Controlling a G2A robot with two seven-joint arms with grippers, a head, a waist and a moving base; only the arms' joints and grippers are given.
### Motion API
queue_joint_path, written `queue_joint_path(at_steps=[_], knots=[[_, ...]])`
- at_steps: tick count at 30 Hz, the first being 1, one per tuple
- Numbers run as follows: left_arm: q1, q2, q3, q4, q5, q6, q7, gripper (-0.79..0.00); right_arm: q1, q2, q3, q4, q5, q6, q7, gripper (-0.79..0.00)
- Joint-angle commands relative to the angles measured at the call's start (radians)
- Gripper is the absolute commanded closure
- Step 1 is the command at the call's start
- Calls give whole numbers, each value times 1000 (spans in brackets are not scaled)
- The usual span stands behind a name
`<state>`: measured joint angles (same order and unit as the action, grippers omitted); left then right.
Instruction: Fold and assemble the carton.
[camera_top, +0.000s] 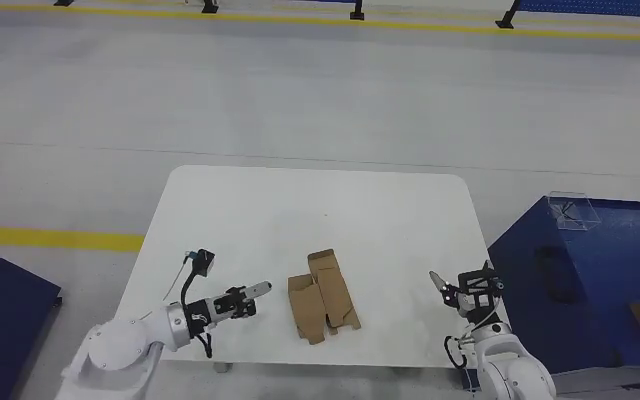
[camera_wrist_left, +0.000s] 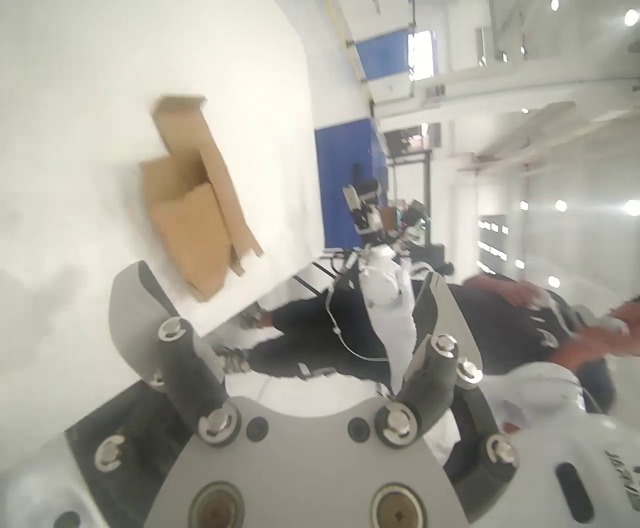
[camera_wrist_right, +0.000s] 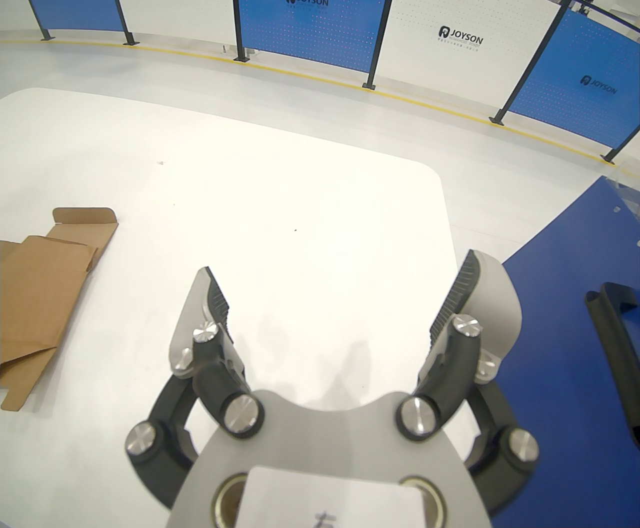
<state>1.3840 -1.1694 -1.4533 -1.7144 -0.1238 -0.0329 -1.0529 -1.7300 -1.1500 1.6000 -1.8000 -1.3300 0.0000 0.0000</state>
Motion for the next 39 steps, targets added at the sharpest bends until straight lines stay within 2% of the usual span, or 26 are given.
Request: queue_joint_path(at_steps=[1,5,7,9,10,16,17,19,20,21,26,29,33,39], knots=[[-54,-6,68,86,0,-24,5,-785,0,0,0,0,0,0,0,-785],[-113,-20,181,190,78,-63,62,-779,0,0,0,0,0,0,0,-785],[-135,-26,222,231,105,-77,86,-708,0,0,0,0,0,0,0,-785],[-149,-31,255,264,134,-88,123,-705,0,0,0,0,0,0,0,-785],[-155,-34,272,278,149,-89,137,-668,0,0,0,0,0,0,0,-785],[-189,-51,355,353,212,-91,236,-570,0,0,0,0,0,0,0,-785],[-195,-53,364,367,210,-93,241,-520,0,0,0,0,0,0,0,-785],[-209,-58,379,394,199,-99,251,-369,0,0,0,0,0,0,0,-785],[-215,-60,384,405,193,-103,254,-265,0,0,0,0,0,0,0,-785],[-220,-62,390,416,187,-108,259,0,0,0,0,0,0,0,0,-785],[-237,-71,406,453,123,-142,264,0,0,0,0,0,0,0,0,-785],[-241,-72,395,440,68,-170,239,0,0,0,0,0,0,0,0,-785],[-218,-62,374,339,78,-193,231,0,0,0,0,0,0,0,0,-785],[-165,-43,319,145,89,-180,205,0,0,0,0,0,0,0,0,-785]])
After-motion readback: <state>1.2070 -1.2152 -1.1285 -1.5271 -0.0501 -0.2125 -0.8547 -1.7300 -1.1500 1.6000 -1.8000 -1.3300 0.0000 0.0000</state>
